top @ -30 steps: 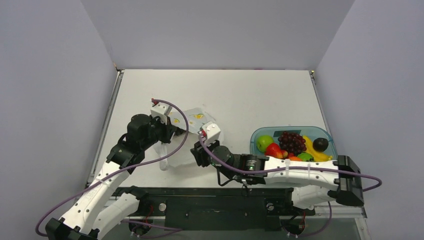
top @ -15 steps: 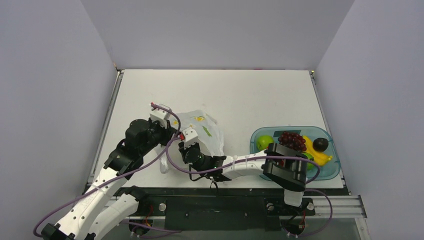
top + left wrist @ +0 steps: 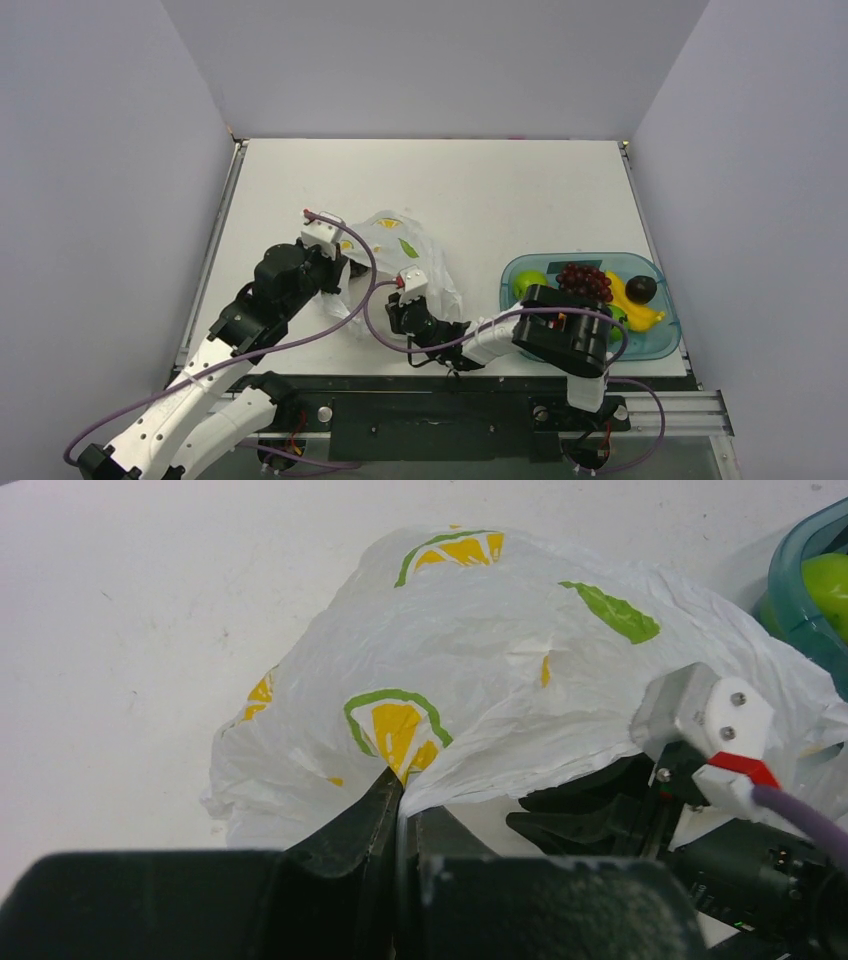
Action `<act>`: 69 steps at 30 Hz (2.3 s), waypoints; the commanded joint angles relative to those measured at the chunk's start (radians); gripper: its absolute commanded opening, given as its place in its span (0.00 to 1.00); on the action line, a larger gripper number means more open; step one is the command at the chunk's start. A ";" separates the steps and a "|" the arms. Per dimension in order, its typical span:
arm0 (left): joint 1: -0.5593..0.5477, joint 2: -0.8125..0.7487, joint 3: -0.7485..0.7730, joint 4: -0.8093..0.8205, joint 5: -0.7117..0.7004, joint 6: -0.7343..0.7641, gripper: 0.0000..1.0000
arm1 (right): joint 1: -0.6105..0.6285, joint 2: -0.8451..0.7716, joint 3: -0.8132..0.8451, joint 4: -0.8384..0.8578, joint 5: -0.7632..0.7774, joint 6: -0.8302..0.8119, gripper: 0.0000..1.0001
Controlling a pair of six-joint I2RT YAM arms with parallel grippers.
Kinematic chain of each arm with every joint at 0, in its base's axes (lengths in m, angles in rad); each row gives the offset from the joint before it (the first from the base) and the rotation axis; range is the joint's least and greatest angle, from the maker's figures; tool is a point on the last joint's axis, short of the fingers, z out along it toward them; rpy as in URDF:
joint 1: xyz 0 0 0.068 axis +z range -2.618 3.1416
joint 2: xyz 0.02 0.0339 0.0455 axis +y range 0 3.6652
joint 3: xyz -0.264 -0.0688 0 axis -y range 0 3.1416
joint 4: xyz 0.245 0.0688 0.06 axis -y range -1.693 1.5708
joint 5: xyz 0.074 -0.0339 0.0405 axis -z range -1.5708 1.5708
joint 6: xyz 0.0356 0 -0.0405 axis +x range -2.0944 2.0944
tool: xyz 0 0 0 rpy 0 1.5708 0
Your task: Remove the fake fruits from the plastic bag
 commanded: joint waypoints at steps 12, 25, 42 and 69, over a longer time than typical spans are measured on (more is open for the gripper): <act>-0.064 -0.021 0.003 0.037 -0.016 0.050 0.00 | -0.065 -0.080 0.210 -0.033 0.085 0.006 0.46; -0.099 0.011 -0.001 0.046 0.017 0.068 0.00 | -0.121 0.120 0.334 0.054 0.199 0.230 0.83; -0.150 0.251 0.183 0.023 0.245 -0.313 0.00 | -0.273 0.016 0.198 0.093 -0.225 0.417 0.79; -0.198 0.061 0.139 -0.448 -0.280 -0.580 0.00 | -0.303 -0.070 0.174 -0.103 -0.388 0.243 0.78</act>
